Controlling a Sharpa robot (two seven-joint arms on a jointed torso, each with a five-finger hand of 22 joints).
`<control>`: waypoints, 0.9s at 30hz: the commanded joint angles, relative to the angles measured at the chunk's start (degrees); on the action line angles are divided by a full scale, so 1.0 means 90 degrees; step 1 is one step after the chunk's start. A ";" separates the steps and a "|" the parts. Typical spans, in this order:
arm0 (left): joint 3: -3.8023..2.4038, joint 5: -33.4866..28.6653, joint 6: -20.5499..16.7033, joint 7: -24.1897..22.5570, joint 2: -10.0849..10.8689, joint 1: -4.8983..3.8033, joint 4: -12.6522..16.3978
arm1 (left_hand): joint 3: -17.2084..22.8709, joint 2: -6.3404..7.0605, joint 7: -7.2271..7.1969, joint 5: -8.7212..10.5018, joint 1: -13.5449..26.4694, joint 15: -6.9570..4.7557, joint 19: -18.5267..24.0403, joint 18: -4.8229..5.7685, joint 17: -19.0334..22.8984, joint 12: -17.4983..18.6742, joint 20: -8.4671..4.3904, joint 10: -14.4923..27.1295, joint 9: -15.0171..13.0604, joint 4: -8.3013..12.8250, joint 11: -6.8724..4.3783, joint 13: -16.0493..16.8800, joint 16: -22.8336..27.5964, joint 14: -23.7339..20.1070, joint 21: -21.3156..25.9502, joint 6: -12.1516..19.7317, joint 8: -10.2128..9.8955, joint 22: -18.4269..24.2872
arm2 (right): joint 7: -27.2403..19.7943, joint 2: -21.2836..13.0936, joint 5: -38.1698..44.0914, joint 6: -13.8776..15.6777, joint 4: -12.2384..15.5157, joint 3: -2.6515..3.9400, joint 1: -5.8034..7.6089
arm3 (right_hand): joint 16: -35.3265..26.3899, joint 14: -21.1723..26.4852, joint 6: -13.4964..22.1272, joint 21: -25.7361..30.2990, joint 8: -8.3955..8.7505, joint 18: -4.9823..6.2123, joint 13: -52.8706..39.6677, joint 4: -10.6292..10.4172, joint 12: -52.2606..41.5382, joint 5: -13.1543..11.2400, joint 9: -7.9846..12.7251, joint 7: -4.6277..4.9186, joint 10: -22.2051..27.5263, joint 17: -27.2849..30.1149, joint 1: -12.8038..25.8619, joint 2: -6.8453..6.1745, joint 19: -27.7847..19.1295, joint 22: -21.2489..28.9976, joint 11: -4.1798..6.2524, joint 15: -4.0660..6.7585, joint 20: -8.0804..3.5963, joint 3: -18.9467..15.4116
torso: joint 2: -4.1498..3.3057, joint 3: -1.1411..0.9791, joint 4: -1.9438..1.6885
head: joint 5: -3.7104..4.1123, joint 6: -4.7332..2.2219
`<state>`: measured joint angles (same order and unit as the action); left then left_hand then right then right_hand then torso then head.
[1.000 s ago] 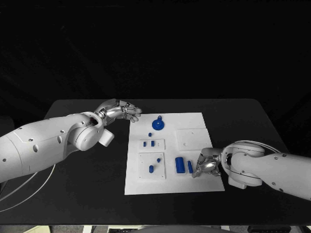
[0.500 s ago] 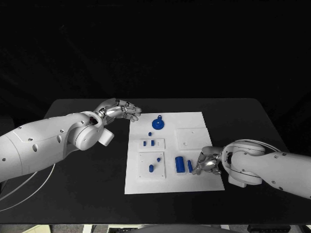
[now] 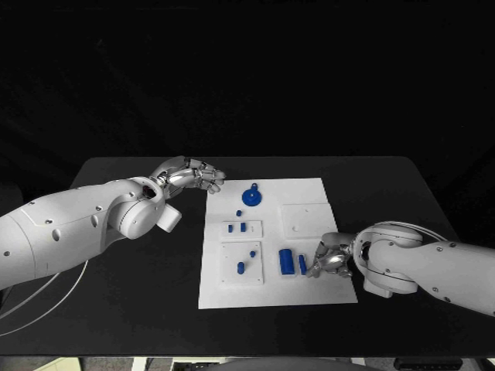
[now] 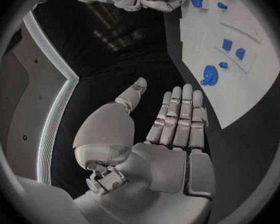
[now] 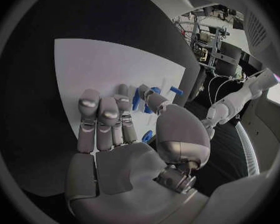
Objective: Assemble the parts on the task board
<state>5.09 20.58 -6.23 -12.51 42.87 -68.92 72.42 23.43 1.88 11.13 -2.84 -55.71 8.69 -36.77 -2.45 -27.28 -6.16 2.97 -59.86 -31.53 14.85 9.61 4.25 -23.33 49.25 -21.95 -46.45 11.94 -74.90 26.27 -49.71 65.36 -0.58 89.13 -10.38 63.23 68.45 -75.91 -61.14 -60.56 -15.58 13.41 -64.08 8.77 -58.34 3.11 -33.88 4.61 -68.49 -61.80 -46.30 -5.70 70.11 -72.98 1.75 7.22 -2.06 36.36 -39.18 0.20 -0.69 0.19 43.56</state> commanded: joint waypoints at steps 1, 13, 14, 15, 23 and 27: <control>-0.0003 -0.0032 0.0072 -0.0042 -0.0008 -0.0003 0.0012 | 0.0030 -0.0053 -0.0009 -0.0015 0.0006 0.0005 -0.0051 -0.0098 -0.0011 -0.0032 0.0000 -0.0007 0.0011 0.0023 0.0026 -0.0008 0.0041 0.0038 0.0038 0.0038 0.0041 -0.0105 | -0.0010 0.0032 0.0138 -0.0059 -0.0007 0.0000 -0.0005 | 0.0027 0.0021 -0.0019 -0.0026 -0.0007 0.0176 -0.0004 0.0024 -0.0022 -0.0035 -0.0013 -0.0009 -0.0019 -0.0010 -0.0024 0.0115 -0.0046 -0.0009 0.0007 0.0036 -0.0026 -0.0036 | -0.0003 -0.0002 0.0001 | -0.0003 0.0010; -0.0002 -0.0032 0.0076 -0.0037 -0.0010 -0.0003 0.0011 | 0.0030 -0.0054 -0.0009 -0.0015 0.0006 0.0005 -0.0052 -0.0098 -0.0015 -0.0033 0.0001 -0.0007 0.0012 0.0025 0.0026 -0.0008 0.0045 0.0038 0.0041 0.0038 0.0043 -0.0107 | 0.0163 0.0172 0.0532 -0.0137 -0.0071 0.0000 -0.0004 | 0.0036 0.0022 -0.0053 -0.0043 -0.0024 0.0176 -0.0008 0.0254 -0.0035 -0.0035 -0.0026 -0.0018 -0.0045 -0.0010 -0.0323 0.0271 -0.0057 -0.0021 0.0014 0.0036 -0.0029 0.0260 | 0.0000 0.0002 -0.0003 | 0.0007 0.0018; -0.0002 -0.0032 0.0076 -0.0036 -0.0008 -0.0003 0.0011 | 0.0030 -0.0054 -0.0009 -0.0015 0.0006 0.0005 -0.0052 -0.0098 -0.0016 -0.0033 0.0001 -0.0007 0.0012 0.0025 0.0026 -0.0008 0.0045 0.0038 0.0041 0.0038 0.0043 -0.0107 | 0.0168 0.0180 0.0541 -0.0137 -0.0076 0.0000 -0.0004 | 0.0036 0.0022 -0.0056 -0.0044 -0.0026 0.0176 -0.0008 0.0257 -0.0037 -0.0035 -0.0027 -0.0018 -0.0048 -0.0010 -0.0324 0.0274 -0.0056 -0.0022 0.0014 0.0036 -0.0028 0.0266 | 0.0000 0.0002 -0.0003 | 0.0007 0.0018; -0.0002 -0.0032 0.0077 -0.0035 -0.0008 -0.0003 0.0011 | 0.0030 -0.0054 -0.0009 -0.0015 0.0006 0.0005 -0.0052 -0.0097 -0.0016 -0.0033 0.0001 -0.0007 0.0012 0.0025 0.0026 -0.0008 0.0045 0.0038 0.0042 0.0038 0.0043 -0.0107 | 0.0175 0.0192 0.0547 -0.0139 -0.0083 0.0000 -0.0004 | 0.0036 0.0022 -0.0059 -0.0046 -0.0028 0.0176 -0.0009 0.0264 -0.0039 -0.0035 -0.0027 -0.0019 -0.0051 -0.0010 -0.0328 0.0275 -0.0055 -0.0022 0.0015 0.0036 -0.0026 0.0274 | 0.0001 0.0002 -0.0004 | 0.0012 0.0022; -0.0002 -0.0032 0.0084 -0.0029 -0.0010 -0.0003 0.0013 | 0.0030 -0.0055 -0.0009 -0.0015 0.0007 0.0005 -0.0053 -0.0097 -0.0019 -0.0034 0.0001 -0.0007 0.0013 0.0025 0.0026 -0.0008 0.0048 0.0039 0.0044 0.0038 0.0044 -0.0109 | 0.0251 0.0236 0.0547 -0.0226 -0.0105 -0.0001 -0.0003 | 0.0039 0.0020 -0.0070 -0.0050 -0.0032 0.0176 -0.0011 0.0284 -0.0044 -0.0035 -0.0030 -0.0021 -0.0060 -0.0010 -0.0337 0.0278 -0.0053 -0.0023 0.0017 0.0036 -0.0021 0.0299 | 0.0000 0.0003 -0.0003 | 0.0007 0.0018; -0.0002 -0.0032 0.0087 -0.0024 -0.0005 -0.0003 0.0013 | 0.0030 -0.0055 -0.0009 -0.0015 0.0007 0.0005 -0.0053 -0.0097 -0.0021 -0.0034 0.0001 -0.0006 0.0014 0.0026 0.0026 -0.0009 0.0050 0.0039 0.0045 0.0038 0.0045 -0.0109 | 0.0292 0.0249 0.0455 -0.0303 -0.0123 -0.0001 -0.0003 | 0.0039 0.0020 -0.0070 -0.0051 -0.0033 0.0176 -0.0011 0.0289 -0.0044 -0.0036 -0.0030 -0.0021 -0.0062 -0.0009 -0.0333 0.0270 -0.0053 -0.0024 0.0017 0.0036 -0.0019 0.0303 | 0.0001 0.0007 -0.0001 | 0.0012 0.0021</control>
<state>5.10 20.58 -6.21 -12.44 42.87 -68.92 72.43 23.57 1.88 11.13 -2.84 -55.71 8.69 -36.77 -2.44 -27.39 -6.16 2.97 -59.86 -31.49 14.99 9.61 4.26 -23.10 49.25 -21.73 -46.45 12.16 -74.94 27.78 -47.55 69.15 -1.83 88.29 -10.30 63.30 68.45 -75.92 -61.48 -60.78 -15.98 13.42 -64.09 11.48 -58.34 3.11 -34.24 4.25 -68.71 -61.83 -48.75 -3.32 69.79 -73.11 1.97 7.20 -2.36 38.74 -39.17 0.23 -0.71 0.26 43.75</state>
